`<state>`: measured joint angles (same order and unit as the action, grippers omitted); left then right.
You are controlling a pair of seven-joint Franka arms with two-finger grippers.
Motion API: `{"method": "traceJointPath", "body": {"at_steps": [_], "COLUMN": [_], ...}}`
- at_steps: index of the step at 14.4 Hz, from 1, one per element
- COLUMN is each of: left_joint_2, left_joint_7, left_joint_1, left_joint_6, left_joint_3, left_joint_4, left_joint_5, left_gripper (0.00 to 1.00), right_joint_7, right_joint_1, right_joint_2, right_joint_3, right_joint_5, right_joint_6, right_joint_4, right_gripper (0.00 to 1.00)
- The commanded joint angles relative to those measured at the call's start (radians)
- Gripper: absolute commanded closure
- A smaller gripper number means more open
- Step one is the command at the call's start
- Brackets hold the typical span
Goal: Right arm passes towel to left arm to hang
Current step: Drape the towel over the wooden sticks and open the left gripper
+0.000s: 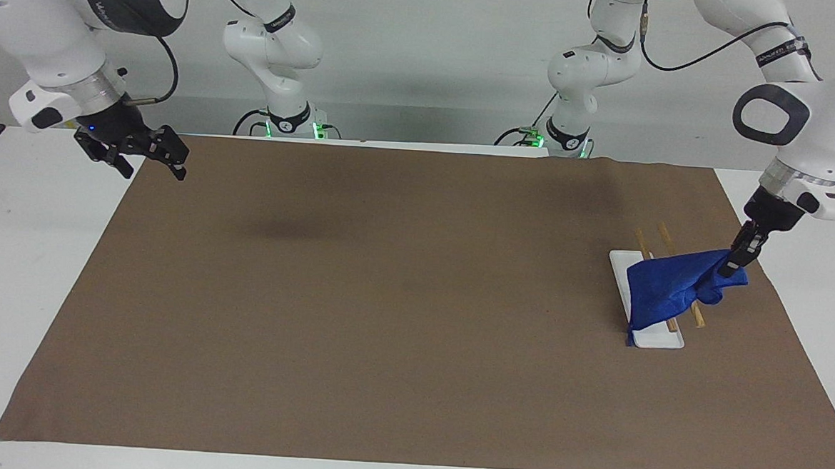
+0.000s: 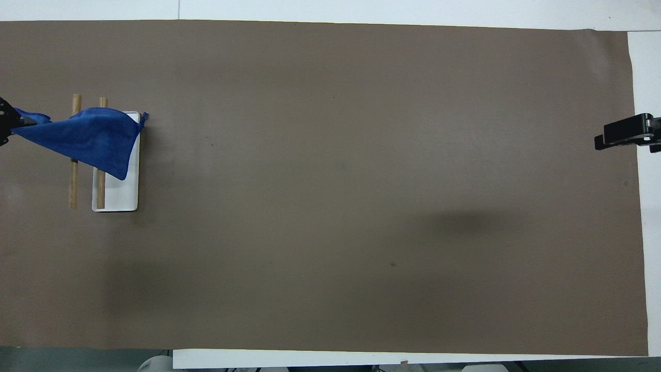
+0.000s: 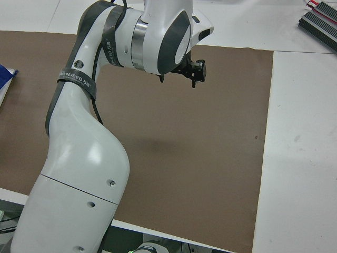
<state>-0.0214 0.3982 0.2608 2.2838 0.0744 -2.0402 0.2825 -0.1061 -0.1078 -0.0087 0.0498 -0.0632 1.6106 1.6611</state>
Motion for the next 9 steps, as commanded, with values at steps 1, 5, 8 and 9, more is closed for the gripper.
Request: {"method": "traceJointPath", "body": {"at_steps": [1,5,8,9], "left_joint_2": [-0.032,-0.031,-0.028,-0.025], "left_joint_7": [-0.067,-0.062,-0.067,-0.065], "left_joint_1": [0.028,0.029,0.043,0.043], "left_joint_6": [0.005,-0.017,-0.067,-0.114], "left_joint_3": [0.001,-0.001,0.001,0.001], "left_joint_4": [-0.043,-0.038,0.014,0.055], "left_joint_5": [0.000,0.000,-0.081,-0.115], "left_gripper": [0.99,0.09,0.00,0.00], "right_joint_7": [0.017,0.017,0.017,0.017], "right_joint_1": [-0.001,-0.001,-0.001,-0.001], "right_joint_2": [-0.014,-0.014,-0.014,-0.014], "right_joint_3": [-0.001,-0.002,-0.002,-0.002], "right_joint_5": [0.005,0.005,0.005,0.005], "right_joint_6": [-0.009,-0.009,-0.009,-0.009], "right_joint_4": [0.012,0.011,0.011,0.012], "right_gripper": [0.00,0.00,0.00,0.00]}}
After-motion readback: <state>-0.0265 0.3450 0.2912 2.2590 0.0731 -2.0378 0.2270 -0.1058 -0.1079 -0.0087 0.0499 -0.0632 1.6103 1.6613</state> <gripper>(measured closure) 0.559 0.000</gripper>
